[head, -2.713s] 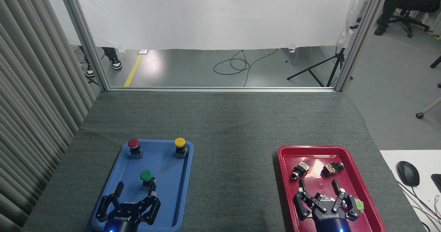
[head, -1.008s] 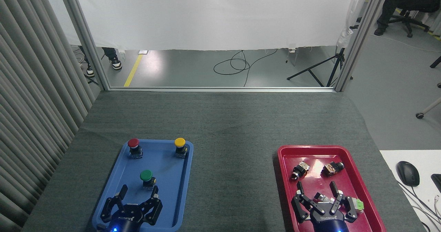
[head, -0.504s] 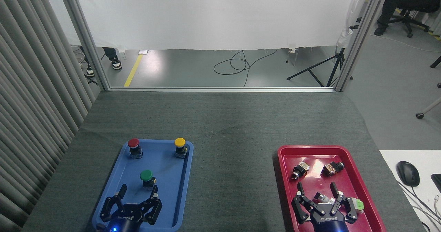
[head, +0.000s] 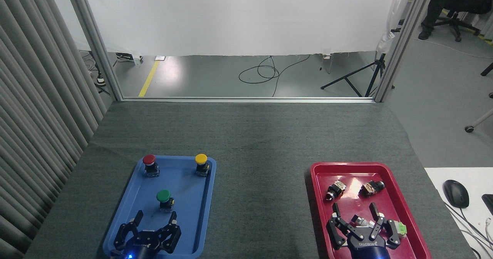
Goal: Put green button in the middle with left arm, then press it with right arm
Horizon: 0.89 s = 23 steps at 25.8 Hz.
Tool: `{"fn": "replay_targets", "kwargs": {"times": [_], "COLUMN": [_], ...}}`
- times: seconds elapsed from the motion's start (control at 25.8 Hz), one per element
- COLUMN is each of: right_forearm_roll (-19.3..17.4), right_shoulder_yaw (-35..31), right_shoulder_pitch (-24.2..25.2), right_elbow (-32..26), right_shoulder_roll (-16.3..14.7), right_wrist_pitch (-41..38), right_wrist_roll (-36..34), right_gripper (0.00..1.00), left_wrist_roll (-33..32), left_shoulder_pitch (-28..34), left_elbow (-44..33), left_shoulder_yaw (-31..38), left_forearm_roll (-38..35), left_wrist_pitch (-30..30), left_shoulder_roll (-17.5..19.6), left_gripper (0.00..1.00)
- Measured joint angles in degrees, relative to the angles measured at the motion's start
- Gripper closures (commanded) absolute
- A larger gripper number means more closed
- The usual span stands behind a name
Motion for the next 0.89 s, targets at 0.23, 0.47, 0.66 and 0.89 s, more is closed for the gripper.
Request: {"fn": "replay_targets", "kwargs": {"times": [0.23,0.47,0.66,0.89], "right_forearm_roll": [0.0,0.0,0.0,0.0], "right_shoulder_yaw": [0.0,0.1,0.0,0.1], "right_shoulder_pitch": [0.0,0.0,0.0,0.0], "right_elbow": [0.0,0.0,0.0,0.0], "right_shoulder_roll": [0.0,0.0,0.0,0.0], "right_wrist_pitch": [0.0,0.1,0.1,0.1], "right_wrist_roll": [0.0,-0.1,-0.1,-0.1], "right_gripper": [0.0,0.0,0.0,0.0], "left_wrist_roll": [-0.1,0.1,0.2,0.2], "left_shoulder_pitch": [-4.6,-8.1,-9.4,-11.0], "left_elbow": [6.8,11.4,12.9,15.5], "left_shoulder_yaw": [0.0,0.0,0.0,-0.3], "left_forearm_roll": [0.0,-0.1,-0.1,0.0], "left_wrist_pitch": [-0.5,-0.5,-0.3,-0.2], "left_shoulder_roll": [0.3,0.3,0.0,-0.5], "left_gripper": [0.03,0.05,0.12,0.27]}}
